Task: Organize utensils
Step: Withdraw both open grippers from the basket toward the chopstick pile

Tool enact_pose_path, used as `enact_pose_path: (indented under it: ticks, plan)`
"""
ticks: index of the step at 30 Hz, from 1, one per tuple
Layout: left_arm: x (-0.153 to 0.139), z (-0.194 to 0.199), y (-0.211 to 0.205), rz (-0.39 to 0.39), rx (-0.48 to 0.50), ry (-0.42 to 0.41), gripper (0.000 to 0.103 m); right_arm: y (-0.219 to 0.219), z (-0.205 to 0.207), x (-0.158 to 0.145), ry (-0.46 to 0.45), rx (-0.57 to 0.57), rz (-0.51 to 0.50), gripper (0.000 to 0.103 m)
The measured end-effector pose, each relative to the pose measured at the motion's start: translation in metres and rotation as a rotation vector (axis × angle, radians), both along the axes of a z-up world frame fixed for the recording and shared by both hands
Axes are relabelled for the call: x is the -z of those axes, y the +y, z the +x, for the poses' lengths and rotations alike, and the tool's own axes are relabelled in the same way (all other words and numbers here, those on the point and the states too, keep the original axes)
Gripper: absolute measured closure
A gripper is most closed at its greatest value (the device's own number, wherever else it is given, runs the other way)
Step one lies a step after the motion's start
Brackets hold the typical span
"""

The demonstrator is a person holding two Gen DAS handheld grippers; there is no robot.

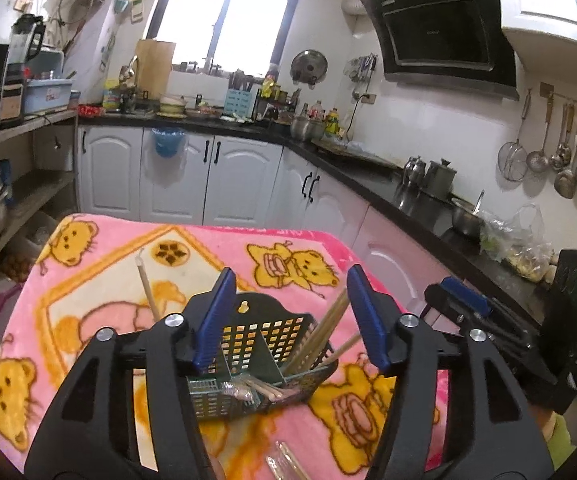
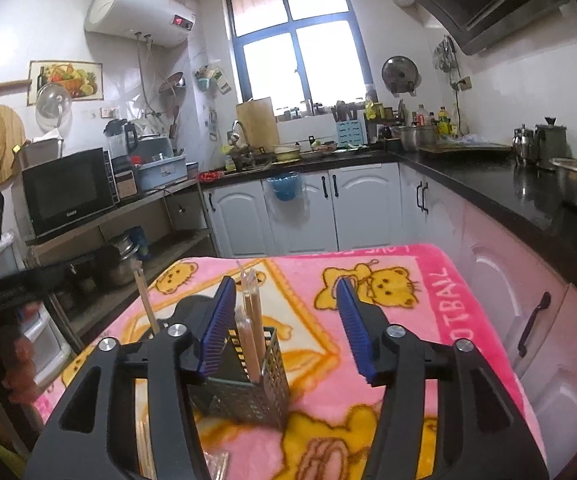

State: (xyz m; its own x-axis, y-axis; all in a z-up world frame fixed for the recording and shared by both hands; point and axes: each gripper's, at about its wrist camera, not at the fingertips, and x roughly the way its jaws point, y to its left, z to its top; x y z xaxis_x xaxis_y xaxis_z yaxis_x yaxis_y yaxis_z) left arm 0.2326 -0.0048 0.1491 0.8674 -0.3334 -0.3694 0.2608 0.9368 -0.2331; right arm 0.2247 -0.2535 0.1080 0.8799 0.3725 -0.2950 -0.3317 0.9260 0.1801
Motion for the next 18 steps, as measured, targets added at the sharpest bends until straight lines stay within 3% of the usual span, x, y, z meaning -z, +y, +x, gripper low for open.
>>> enact_pose_path:
  ticks: [6,18]
  plan:
    - [-0.006,-0.027,-0.003,0.025,0.007,-0.028,0.027,-0.001,-0.016,0.003,0.004,-0.028,-0.007,0.040]
    - [0.012,-0.061,-0.003,0.053,0.010,-0.014,0.012,0.002,-0.042,0.011,0.026,-0.053,-0.020,0.031]
